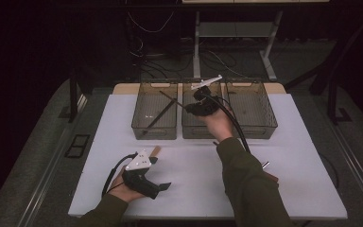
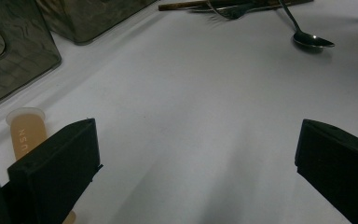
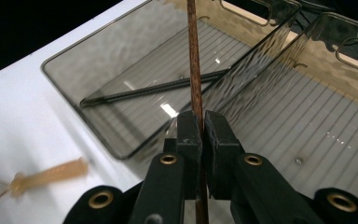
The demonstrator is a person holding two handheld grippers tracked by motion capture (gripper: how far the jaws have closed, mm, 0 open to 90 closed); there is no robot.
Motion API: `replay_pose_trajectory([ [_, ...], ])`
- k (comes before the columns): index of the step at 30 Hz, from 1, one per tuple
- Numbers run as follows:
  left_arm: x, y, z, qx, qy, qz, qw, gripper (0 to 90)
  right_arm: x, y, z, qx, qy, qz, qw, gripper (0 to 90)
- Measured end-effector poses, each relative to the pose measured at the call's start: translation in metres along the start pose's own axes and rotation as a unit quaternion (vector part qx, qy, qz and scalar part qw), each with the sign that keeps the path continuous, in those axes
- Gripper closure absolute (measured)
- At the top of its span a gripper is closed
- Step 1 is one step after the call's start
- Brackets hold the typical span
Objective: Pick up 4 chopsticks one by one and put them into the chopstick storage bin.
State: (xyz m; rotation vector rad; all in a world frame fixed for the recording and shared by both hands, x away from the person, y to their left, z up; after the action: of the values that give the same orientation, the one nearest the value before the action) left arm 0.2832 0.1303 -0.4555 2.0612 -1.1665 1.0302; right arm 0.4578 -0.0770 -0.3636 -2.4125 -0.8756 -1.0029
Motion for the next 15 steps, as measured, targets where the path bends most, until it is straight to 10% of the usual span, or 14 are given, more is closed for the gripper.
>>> replay_pose_trajectory([
  [15,0.001,-0.001,0.003,-0.004,0.005,-0.001,1.0000,0.0,0.029,-0.010,0.049,-0.012,-0.028,0.014,0.9994,85.2],
])
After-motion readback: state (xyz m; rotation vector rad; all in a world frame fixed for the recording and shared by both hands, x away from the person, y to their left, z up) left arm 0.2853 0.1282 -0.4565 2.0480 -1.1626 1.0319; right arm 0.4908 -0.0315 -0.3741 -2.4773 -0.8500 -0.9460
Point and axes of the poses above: each handheld gripper's, and its own axes: z roughly forward along the jaws, x roughly out of its top, y roughly to its right, the point moved 3 cm from there along z, roughly forward along the jaws, and after that the axes turned 1 degree about -x, right-handed, at the moved point
